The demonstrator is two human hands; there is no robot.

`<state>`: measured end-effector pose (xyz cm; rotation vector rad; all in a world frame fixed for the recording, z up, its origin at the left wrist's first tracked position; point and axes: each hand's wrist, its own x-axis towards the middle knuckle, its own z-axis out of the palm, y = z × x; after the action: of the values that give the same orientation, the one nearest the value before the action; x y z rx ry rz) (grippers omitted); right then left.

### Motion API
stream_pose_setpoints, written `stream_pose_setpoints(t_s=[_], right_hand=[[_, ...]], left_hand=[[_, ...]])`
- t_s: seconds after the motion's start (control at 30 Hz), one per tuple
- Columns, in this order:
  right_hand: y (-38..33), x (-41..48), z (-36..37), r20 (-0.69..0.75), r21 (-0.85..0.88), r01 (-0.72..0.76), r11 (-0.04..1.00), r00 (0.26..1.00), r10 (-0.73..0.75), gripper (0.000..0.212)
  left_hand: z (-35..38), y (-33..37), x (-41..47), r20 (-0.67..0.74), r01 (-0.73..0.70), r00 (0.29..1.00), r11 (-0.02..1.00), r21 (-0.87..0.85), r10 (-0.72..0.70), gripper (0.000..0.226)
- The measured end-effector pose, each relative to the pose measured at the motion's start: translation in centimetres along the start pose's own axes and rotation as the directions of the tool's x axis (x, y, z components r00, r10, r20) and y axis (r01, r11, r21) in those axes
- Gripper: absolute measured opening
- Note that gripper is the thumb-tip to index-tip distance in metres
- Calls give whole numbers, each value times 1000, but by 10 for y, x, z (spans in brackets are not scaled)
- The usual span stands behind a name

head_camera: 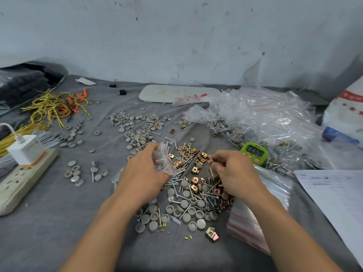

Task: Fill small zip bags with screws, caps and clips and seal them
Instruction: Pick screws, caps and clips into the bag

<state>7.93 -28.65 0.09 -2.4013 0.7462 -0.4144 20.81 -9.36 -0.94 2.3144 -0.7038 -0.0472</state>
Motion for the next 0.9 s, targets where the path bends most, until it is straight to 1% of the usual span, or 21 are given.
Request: stream_pose_setpoints(t_s=[0.07, 0.17, 0.23, 0.27, 0.3, 0.37, 0.4, 0.47, 0.53, 0.6, 0.7, 0.73, 0.8, 0.9], right_hand=[[0, -2, 0, 30, -2, 8, 1000, 1000, -8, 26], [-4, -7, 7, 116, -124, 16, 992, 993, -2, 33], [-6, -9, 7, 110, -184, 10, 983, 994, 11, 28], [-6, -9, 6, 102, -203, -1, 979, 995, 23, 20], [-6, -8, 7, 91, -227, -7, 974, 995, 29, 19], [-3, -5, 11, 101, -306, 11, 952, 995, 21, 43], [-4, -3, 14, 119, -314, 16, 949, 993, 23, 53], [-9, 2, 21, 183, -280, 18, 960, 983, 35, 64], [-11, 10, 23, 216, -297, 41, 954, 976, 26, 62], [-14, 14, 21, 223, -316, 77, 946, 975, -5, 55], [-23, 12, 19, 246, -313, 133, 940, 968, -55, 34], [-25, 10, 21, 255, -310, 130, 942, 966, -49, 30], [-29, 5, 21, 261, -301, 109, 948, 965, -28, 28], [-29, 1, 16, 214, -253, 64, 965, 977, -9, 25]], left_hand=[[1, 0, 0, -1, -8, 1000, 1000, 27, 8, 55], [2, 1, -1, 16, -20, 1000, 996, 82, 19, 58], [2, 1, -2, 27, -19, 999, 995, 95, 16, 62], [2, 2, -2, 30, -15, 999, 995, 95, 12, 67], [2, 2, -2, 33, -13, 999, 995, 94, 10, 72], [2, 3, -3, 39, -17, 999, 995, 102, 13, 80], [2, 3, -3, 37, -20, 999, 994, 112, 15, 83], [3, 3, -3, 34, -27, 999, 989, 144, 22, 90], [5, 4, -2, 31, -23, 999, 986, 162, 18, 91], [6, 5, -2, 33, -18, 999, 986, 165, 13, 91], [7, 5, -1, 32, -17, 999, 985, 170, 12, 91], [6, 5, 0, 30, -18, 999, 985, 174, 13, 90], [5, 6, 0, 25, -17, 1000, 984, 175, 13, 90], [5, 6, -1, 22, -26, 1000, 984, 174, 22, 89]])
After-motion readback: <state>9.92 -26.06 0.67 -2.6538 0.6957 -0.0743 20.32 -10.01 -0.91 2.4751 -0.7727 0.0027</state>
